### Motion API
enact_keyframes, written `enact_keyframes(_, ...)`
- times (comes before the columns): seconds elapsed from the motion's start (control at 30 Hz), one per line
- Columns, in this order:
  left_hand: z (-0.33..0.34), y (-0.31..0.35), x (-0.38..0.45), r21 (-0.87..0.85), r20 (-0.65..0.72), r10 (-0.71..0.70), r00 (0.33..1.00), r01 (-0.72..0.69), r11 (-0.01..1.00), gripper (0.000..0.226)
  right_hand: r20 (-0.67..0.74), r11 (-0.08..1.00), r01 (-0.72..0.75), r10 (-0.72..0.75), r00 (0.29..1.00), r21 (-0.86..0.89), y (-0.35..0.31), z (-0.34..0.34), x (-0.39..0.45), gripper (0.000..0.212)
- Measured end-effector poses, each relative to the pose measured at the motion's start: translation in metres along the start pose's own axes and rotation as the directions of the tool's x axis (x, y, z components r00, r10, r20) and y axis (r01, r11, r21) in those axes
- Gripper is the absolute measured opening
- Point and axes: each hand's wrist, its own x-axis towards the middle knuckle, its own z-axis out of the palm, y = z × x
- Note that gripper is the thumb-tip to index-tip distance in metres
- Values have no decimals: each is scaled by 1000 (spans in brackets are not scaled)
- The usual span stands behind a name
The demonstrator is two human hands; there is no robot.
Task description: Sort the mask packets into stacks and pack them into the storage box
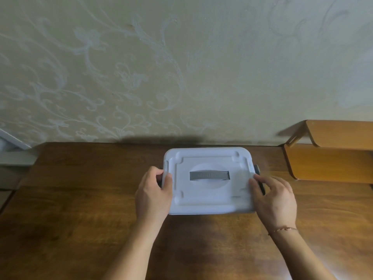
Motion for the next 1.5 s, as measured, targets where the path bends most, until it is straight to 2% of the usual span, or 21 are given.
enact_keyframes(0.1, 4, -3, 15, 32, -26, -9, 1000, 10, 999, 24, 12, 999, -14, 14, 1000, 34, -2, 3, 21, 14)
enact_keyframes(0.2, 9, -6, 23, -106, 12, -186, 983, 186, 977, 17, 122, 978, -149, 132, 984, 144, -2, 6, 37, 18)
enact_keyframes(0.27, 10, -2, 22, -224, 155, -359, 920, 387, 895, 36, 191, 952, -219, 180, 965, 213, -4, 6, 38, 41)
enact_keyframes(0.33, 10, -1, 18, -262, 305, -473, 827, 550, 793, 54, 257, 916, -301, 234, 938, 265, -9, 8, 36, 56)
enact_keyframes(0.4, 10, -2, 18, -264, 344, -495, 798, 588, 765, 45, 314, 898, -363, 279, 908, 251, -14, 10, 33, 53)
enact_keyframes(0.5, 5, 3, 21, -259, 279, -420, 864, 489, 833, 31, 229, 939, -268, 219, 948, 214, -19, 10, 29, 27)
enact_keyframes(0.57, 2, 6, 20, -127, 197, -330, 923, 358, 925, 21, 151, 960, -207, 179, 972, 189, -21, 8, 27, 21)
enact_keyframes(0.67, 2, 9, 15, 150, 106, -165, 981, 148, 978, 32, 113, 968, -197, 181, 977, 154, -25, 10, 24, 38)
enact_keyframes(0.77, 6, 18, 8, 315, 121, -202, 972, 155, 936, 51, 89, 980, -155, 144, 986, 124, -23, 15, 17, 44)
enact_keyframes(1.1, 22, 24, -7, 112, -33, -208, 978, 210, 971, 47, -36, 985, -128, 133, 990, 114, -26, 29, 8, 42)
enact_keyframes(1.2, 25, 25, -6, 106, -32, -216, 976, 218, 970, 47, -21, 994, -93, 95, 995, 60, -27, 30, 10, 41)
enact_keyframes(1.27, 24, 23, -6, 101, 22, -204, 979, 201, 974, 53, 27, 994, -77, 75, 997, 83, -26, 24, 10, 43)
enact_keyframes(1.33, 16, 12, -17, 112, 145, -133, 980, 117, 987, 71, 152, 992, -22, 3, 988, 124, -13, 14, 1, 57)
enact_keyframes(1.43, 2, -17, -46, 68, 256, 139, 957, -161, 985, 103, 303, 971, 159, -207, 930, 176, 13, 0, -24, 85)
enact_keyframes(1.5, 1, -32, -55, 23, 265, 159, 951, -171, 985, 110, 299, 963, 227, -261, 918, 145, 27, 2, -30, 89)
